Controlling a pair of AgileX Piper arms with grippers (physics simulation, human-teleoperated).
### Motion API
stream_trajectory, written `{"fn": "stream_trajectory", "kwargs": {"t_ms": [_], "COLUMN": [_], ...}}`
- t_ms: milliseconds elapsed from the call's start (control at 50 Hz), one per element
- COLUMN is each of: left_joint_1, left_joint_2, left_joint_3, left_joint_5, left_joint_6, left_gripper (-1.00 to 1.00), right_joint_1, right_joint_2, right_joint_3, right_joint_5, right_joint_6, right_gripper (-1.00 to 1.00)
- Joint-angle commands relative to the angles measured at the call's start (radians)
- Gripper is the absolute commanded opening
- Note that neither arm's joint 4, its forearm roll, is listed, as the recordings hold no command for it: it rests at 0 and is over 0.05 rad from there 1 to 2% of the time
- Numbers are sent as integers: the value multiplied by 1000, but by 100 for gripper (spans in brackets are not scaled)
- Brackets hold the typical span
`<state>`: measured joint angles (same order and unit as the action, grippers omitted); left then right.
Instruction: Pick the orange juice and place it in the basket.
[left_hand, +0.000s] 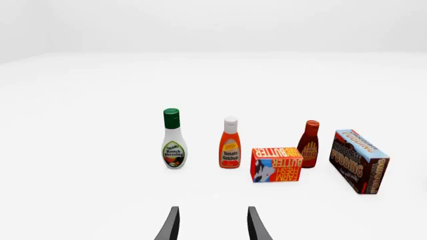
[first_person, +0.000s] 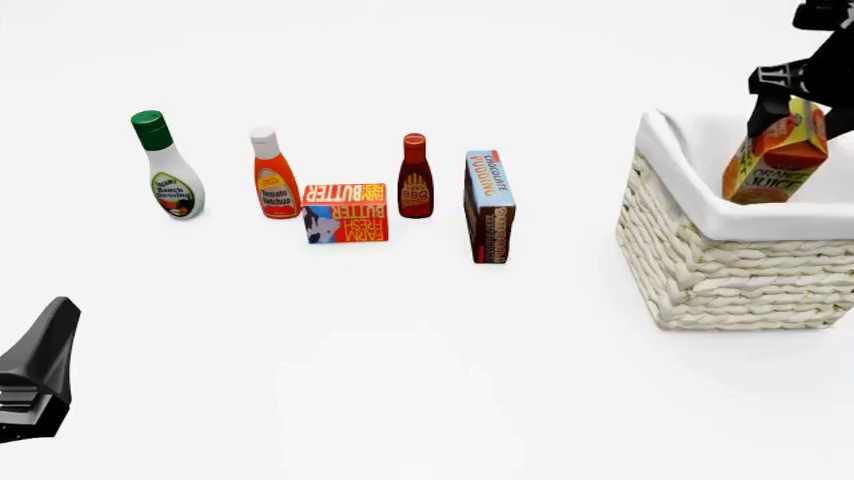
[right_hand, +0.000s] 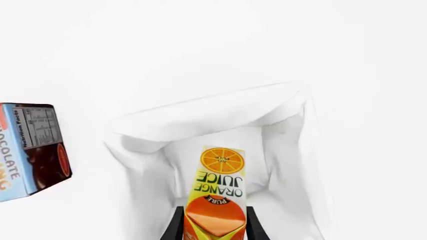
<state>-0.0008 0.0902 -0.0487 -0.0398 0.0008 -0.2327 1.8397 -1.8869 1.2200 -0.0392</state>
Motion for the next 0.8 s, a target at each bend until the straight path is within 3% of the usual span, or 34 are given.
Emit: {"fn": "stream_trajectory", "kwargs": {"t_ms": [20, 320, 340, 800], "left_joint_1": [0, 0, 0, 0], "left_joint_2": [-2, -1, -1, -2], "left_joint_3": [1, 1, 1, 1], "left_joint_5": [1, 0, 0, 1], "left_joint_6": [0, 0, 0, 0], "left_gripper": [100, 100, 100, 100], "right_joint_1": [5, -3, -3, -29], "right_joint_2": [6, -4, -5, -11], "right_joint_3": [-5, 2, 8, 13], "right_joint_5": [0, 0, 0, 0], "right_joint_6": [19, 13, 18, 5], "right_gripper": [-100, -100, 100, 100]}}
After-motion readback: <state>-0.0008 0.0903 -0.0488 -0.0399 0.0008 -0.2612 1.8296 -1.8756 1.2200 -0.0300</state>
